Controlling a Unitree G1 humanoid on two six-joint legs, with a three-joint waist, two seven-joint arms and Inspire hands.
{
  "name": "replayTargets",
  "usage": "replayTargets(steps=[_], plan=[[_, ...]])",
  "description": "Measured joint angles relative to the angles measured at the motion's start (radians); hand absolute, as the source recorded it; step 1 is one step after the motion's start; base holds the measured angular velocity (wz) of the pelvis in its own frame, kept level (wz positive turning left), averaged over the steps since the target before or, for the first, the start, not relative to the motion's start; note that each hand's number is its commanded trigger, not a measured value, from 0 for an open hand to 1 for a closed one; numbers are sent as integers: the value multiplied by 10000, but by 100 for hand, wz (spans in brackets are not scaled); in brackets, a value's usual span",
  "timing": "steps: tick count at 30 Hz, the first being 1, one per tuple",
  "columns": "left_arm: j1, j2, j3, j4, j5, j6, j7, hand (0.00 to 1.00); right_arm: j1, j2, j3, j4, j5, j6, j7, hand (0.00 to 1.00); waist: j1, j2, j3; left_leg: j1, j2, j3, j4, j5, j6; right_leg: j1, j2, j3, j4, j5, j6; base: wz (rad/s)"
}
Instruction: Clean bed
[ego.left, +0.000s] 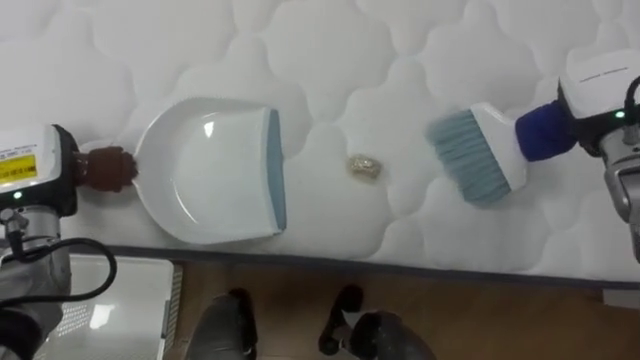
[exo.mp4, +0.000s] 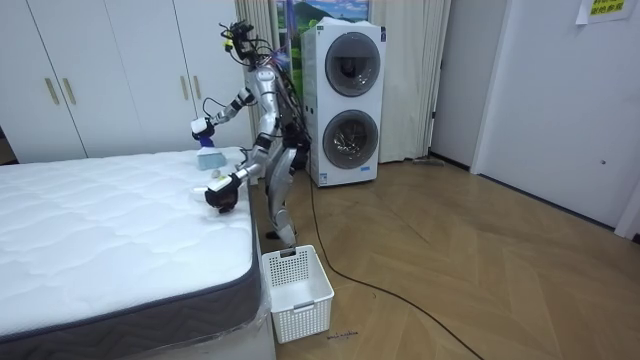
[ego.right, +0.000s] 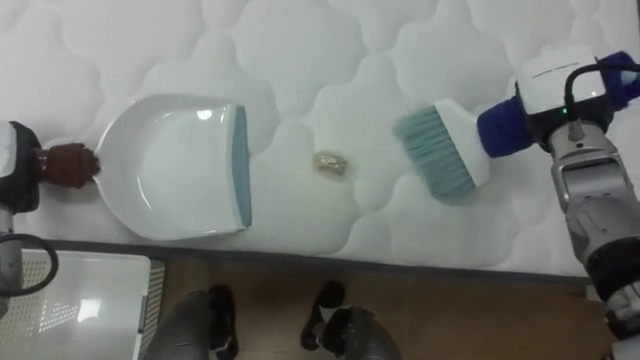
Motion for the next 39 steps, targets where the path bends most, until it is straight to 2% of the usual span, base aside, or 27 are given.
replayTargets(steps=[4, 7, 11, 15, 17, 22, 25, 33, 39], plan=[[-11, -235, -64, -143, 0, 49, -160, 100, 10, 50, 53, -260, 190, 114, 87, 100, -17, 67, -9, 60, -43, 24, -72, 6, -10, 22, -25, 15, 2, -15, 20, 0], [-9, -346, -249, -150, 1, 31, -199, 100, 24, 372, 158, -236, 677, 165, 174, 100, -19, 86, 5, 247, -68, 74, -150, 6, -10, 154, -38, 5, -16, -13, 23, 0], [33, -713, -338, -123, -1, 19, -201, 100, 291, 798, 160, -361, 1600, 140, 810, 100, 6, 280, 12, 401, -91, 54, -211, 6, -11, 326, -30, -17, -127, 5, 51, 0], [29, -851, -445, -83, 2, -8, -201, 100, 681, 921, 160, -638, 2329, -28, 1320, 100, -1, 364, -5, 379, -88, 52, -212, 6, -11, 308, 1, 19, -141, 10, 58, 0], [23, -866, -448, -82, 8, -32, -201, 100, 736, 1078, 160, -633, 2647, -181, 1679, 100, -50, 372, -5, 345, -88, 48, -213, 11, -20, 261, -1, 27, -119, 10, 56, 0], [-6, -867, -477, -77, 19, -41, -196, 100, 737, 1172, 261, -681, 3167, -410, 2071, 100, -42, 405, -21, 279, -89, 64, -240, 21, -35, 174, 1, 23, -139, 16, 45, 0], [-9, -868, -473, -108, 19, -31, -185, 100, 738, 1283, 261, -1126, 3207, -302, 2420, 100, -77, 409, -24, 181, -90, 64, -235, 24, -36, 88, -2, 17, -137, 21, 40, 0], [29, -895, -459, -110, 49, -31, -182, 100, 748, 1723, 253, -1789, 3290, -299, 3142, 100, -63, 406, -29, 171, -103, 78, -259, 26, -37, 64, -1, 7, -168, 23, 41, 0], [80, -903, -420, -52, 142, -74, -171, 100, 1032, 1886, 494, -2652, 3614, -325, 3954, 100, 2, 455, -66, 234, -84, 130, -258, 30, -44, 64, 25, 76, -148, 28, 35, -1]])
